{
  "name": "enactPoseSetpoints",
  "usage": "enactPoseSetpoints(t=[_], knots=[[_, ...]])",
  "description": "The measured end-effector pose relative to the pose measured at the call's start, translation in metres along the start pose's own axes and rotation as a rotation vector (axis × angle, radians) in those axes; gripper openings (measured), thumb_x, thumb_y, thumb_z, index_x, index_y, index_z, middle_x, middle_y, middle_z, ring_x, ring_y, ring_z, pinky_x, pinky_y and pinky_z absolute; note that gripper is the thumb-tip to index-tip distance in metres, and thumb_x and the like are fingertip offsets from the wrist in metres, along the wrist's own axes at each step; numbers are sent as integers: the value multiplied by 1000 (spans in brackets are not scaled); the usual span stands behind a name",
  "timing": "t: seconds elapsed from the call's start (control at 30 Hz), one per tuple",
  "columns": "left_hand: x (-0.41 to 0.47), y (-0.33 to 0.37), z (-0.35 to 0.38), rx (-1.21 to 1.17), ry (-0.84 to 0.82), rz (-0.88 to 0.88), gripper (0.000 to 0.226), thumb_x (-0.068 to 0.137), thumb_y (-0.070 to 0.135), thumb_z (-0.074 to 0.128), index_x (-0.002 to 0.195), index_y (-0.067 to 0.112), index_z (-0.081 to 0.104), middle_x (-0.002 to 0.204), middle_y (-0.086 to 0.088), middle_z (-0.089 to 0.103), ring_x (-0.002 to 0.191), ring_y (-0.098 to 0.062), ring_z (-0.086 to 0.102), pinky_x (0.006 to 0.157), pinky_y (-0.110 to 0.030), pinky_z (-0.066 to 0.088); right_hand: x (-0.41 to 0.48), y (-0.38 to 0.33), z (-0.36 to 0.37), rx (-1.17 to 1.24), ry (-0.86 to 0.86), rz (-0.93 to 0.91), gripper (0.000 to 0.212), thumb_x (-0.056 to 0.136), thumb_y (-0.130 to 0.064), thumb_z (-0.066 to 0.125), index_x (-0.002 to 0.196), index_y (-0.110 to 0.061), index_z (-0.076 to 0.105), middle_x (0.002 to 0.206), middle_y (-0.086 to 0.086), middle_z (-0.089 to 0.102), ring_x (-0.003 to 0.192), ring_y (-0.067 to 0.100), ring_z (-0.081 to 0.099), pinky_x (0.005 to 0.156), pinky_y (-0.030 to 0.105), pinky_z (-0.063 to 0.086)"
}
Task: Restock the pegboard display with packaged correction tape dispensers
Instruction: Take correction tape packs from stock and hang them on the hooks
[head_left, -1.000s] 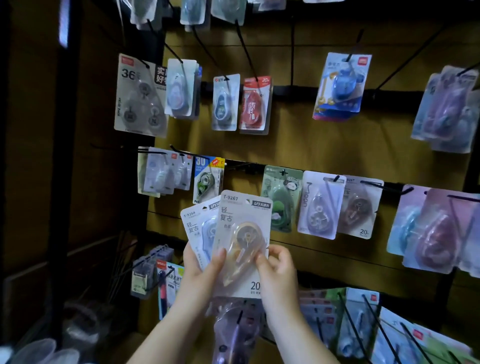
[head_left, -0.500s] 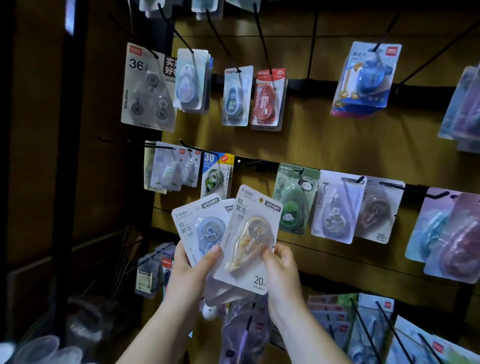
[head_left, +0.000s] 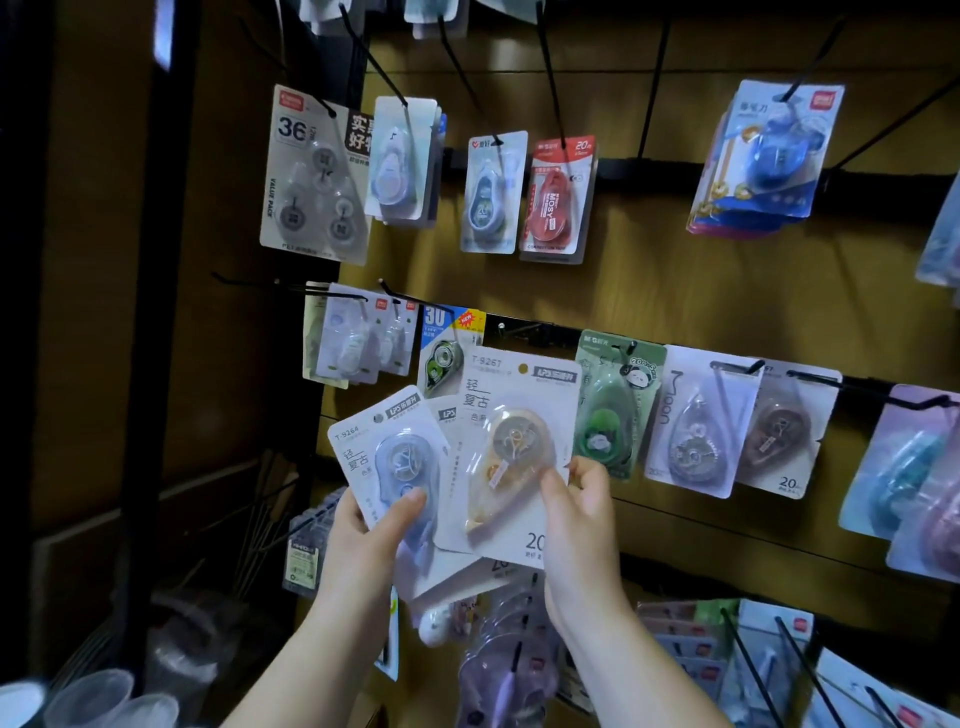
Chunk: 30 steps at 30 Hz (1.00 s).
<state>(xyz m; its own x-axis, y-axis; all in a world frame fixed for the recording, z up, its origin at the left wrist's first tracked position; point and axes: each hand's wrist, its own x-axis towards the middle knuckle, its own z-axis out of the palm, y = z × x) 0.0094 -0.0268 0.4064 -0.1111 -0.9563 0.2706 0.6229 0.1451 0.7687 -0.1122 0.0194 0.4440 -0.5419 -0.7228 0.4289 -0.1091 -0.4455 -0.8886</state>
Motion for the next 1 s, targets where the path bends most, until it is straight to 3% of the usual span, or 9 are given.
enactPoseSetpoints(t=[0.1,0.3,0.47,0.57,0.67,0.73,0.8,0.9,1.0], knots=[[2,1,3,-44,-18,-24,29,83,7,57,111,15,54,103,-8,67,83,-23,65,68,-36,52,4,-9,6,-37,-51,-35,20,95,-11,39,81,-26,40,81,4,49,71,14,43,64,27,35],[6,-5,13,-181,-125,-175,36,87,10,47,122,5,53,91,-11,68,75,-27,64,47,-27,55,15,1,10,13,-53,119,11,95,-11,41,87,-17,47,78,4,55,71,20,50,59,27,39],[5,-12,11,-168,-192,-294,71,58,16,67,126,5,50,84,-12,71,62,-25,69,47,-29,55,15,4,-1,49,-60,142,21,95,-7,39,78,-20,42,70,3,55,57,14,49,45,19,42],[5,-13,9,-209,-180,-340,54,75,17,55,128,6,48,70,-9,72,57,-24,68,45,-28,55,15,7,-2,67,-86,160,20,95,-8,39,80,-21,42,74,4,55,59,14,50,48,21,42],[4,-13,7,-176,-189,-348,63,69,21,56,131,11,45,94,-12,67,82,-32,63,68,-41,57,10,13,0,133,-105,210,19,96,-9,38,81,-20,42,74,4,56,59,14,53,41,15,44],[5,-12,6,-154,-168,-357,72,60,23,59,130,12,45,111,-17,63,99,-39,59,86,-52,48,8,15,0,175,-110,243,17,96,-10,38,82,-19,44,74,4,58,54,12,57,39,14,45],[6,-12,5,-124,-116,-321,64,68,17,60,130,12,45,119,-18,60,106,-40,57,90,-54,46,8,16,-1,192,-108,244,18,96,-10,38,81,-18,45,74,5,58,48,8,58,39,14,44],[10,-18,1,-50,-30,-193,36,85,7,52,120,12,50,112,-14,64,89,-25,67,70,-36,57,13,13,-7,131,-71,150,22,96,-7,37,79,-19,43,75,6,54,62,15,52,51,20,45],[13,-19,-3,125,34,-44,20,83,1,56,93,17,54,89,-4,63,59,-6,67,48,-16,52,20,10,-17,-26,-24,27,22,94,-8,40,79,-24,43,89,12,53,82,23,48,75,36,39]])
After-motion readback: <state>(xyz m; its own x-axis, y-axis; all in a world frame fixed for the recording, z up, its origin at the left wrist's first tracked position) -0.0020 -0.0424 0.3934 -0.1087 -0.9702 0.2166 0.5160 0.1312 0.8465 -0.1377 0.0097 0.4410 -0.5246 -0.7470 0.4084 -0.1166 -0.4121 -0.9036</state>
